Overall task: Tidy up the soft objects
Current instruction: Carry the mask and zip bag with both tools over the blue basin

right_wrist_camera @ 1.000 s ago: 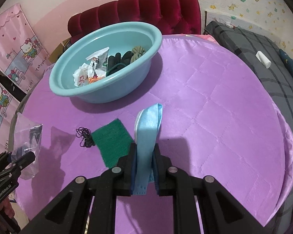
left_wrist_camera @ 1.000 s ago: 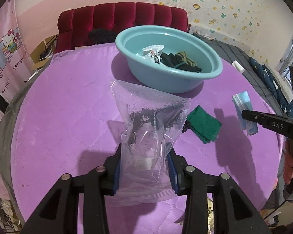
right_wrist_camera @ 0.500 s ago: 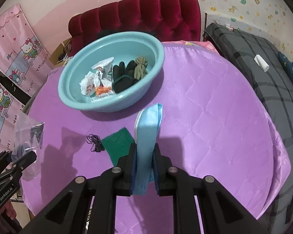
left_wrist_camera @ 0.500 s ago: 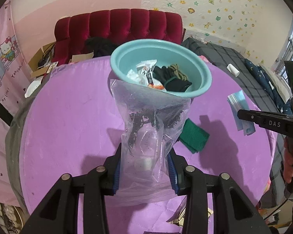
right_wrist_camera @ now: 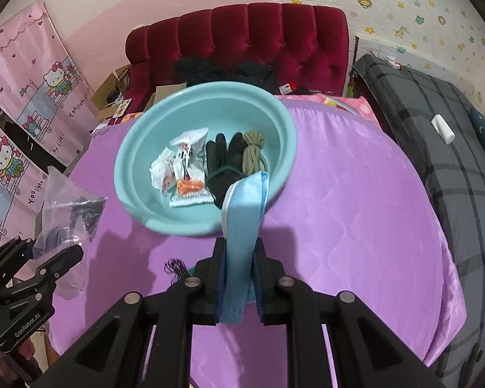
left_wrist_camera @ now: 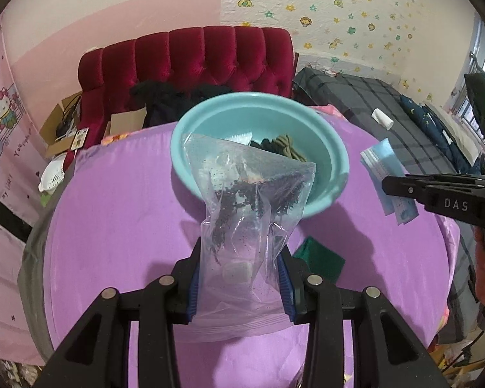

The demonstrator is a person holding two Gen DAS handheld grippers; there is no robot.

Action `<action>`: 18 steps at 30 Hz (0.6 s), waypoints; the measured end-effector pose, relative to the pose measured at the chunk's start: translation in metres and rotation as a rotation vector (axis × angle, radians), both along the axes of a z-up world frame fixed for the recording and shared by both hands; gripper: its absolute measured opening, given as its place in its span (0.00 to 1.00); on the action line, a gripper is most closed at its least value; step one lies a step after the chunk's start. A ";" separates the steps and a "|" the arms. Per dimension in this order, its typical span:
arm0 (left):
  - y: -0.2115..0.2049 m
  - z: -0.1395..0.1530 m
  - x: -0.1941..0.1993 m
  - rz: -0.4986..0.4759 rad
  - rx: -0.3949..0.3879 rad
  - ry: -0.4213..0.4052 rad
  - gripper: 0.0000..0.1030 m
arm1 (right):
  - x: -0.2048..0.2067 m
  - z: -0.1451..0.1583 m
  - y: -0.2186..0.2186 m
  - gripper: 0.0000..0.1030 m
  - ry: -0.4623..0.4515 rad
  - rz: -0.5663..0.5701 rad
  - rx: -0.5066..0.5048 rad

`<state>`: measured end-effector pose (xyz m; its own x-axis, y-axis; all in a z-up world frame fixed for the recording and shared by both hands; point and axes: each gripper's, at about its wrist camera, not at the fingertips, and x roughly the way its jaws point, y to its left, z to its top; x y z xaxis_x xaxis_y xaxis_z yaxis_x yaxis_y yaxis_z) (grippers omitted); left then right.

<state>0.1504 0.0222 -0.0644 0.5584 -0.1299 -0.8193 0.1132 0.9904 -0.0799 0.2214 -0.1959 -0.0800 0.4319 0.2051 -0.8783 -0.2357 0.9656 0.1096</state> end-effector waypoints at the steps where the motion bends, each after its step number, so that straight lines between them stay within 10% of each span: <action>1: -0.001 0.001 0.006 -0.005 0.000 0.002 0.42 | 0.003 0.001 0.002 0.15 -0.002 0.005 0.002; 18: -0.009 -0.008 0.087 -0.039 0.002 0.017 0.42 | 0.080 0.004 0.039 0.16 -0.010 0.045 0.046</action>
